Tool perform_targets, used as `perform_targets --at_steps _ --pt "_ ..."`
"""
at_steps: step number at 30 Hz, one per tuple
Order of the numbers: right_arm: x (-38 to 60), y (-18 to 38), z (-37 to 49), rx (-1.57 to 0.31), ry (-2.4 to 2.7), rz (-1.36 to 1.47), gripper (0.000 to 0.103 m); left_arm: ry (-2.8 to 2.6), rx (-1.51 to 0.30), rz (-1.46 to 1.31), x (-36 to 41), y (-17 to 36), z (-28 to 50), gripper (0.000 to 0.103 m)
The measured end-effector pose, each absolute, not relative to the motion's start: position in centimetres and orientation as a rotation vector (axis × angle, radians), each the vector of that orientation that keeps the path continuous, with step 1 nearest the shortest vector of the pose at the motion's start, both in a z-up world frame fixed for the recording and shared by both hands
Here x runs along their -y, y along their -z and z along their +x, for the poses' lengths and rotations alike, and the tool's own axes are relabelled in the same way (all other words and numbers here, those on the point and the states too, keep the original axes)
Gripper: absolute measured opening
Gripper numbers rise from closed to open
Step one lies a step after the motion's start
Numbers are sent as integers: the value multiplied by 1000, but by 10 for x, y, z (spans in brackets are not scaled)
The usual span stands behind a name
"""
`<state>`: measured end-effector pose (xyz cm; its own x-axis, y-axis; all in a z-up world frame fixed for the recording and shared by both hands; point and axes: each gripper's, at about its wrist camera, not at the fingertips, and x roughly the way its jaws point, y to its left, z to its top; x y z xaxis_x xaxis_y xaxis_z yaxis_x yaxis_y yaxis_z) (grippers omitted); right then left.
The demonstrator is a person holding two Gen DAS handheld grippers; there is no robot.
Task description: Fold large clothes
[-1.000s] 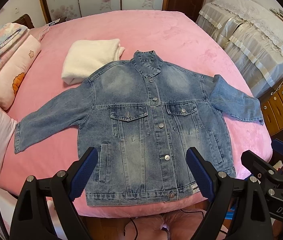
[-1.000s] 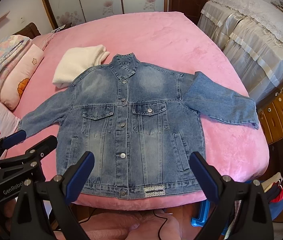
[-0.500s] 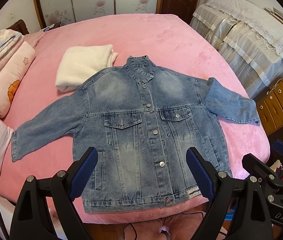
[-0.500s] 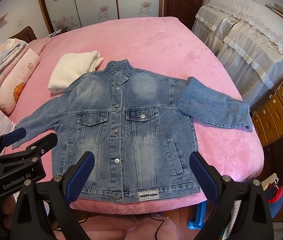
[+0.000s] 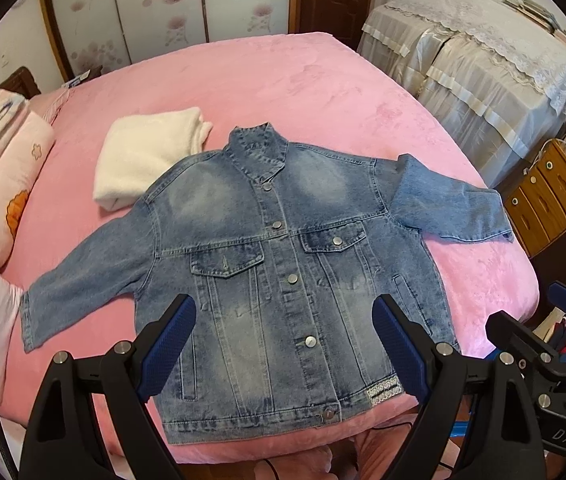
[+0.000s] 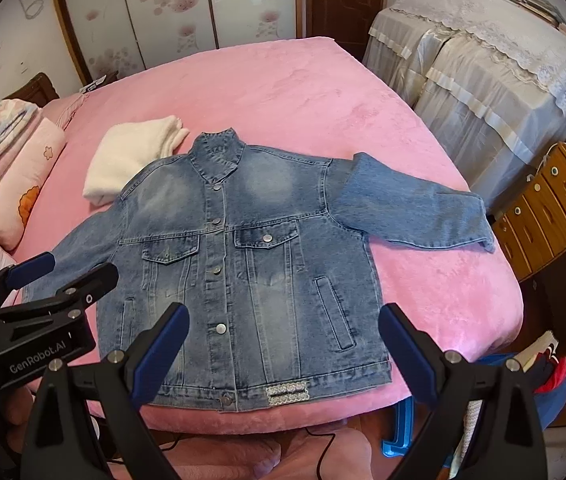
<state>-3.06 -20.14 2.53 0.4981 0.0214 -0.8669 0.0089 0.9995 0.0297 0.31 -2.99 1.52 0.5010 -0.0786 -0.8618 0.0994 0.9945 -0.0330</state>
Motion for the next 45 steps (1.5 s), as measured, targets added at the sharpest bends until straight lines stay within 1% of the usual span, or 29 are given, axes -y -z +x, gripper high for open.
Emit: perform_targets --at_steps 10,17,23,29,31,33,37,40,45 --pt "244 -19 -15 -1030 -18 90 96 102 -989 124 80 -26 19 88" --pt "301 -20 10 -993 -28 162 96 117 -970 178 138 -35 47 88" --pt "359 -19 37 -972 -35 205 96 120 -945 138 191 -47 88 88" --pt "427 -7 68 -961 -11 250 96 110 -934 4 233 -49 138 88" --pt "453 1 79 -965 13 268 96 103 -944 -5 247 -44 153 88" --pt "481 14 90 -976 48 289 93 105 -966 7 265 -35 171 88" --pt "547 58 113 -1053 115 388 83 115 -1019 45 295 -13 198 88" --pt "588 93 125 -1109 148 496 78 125 -1052 85 316 9 212 88" --pt "633 151 138 -1178 169 671 76 157 -1107 137 351 46 233 88"
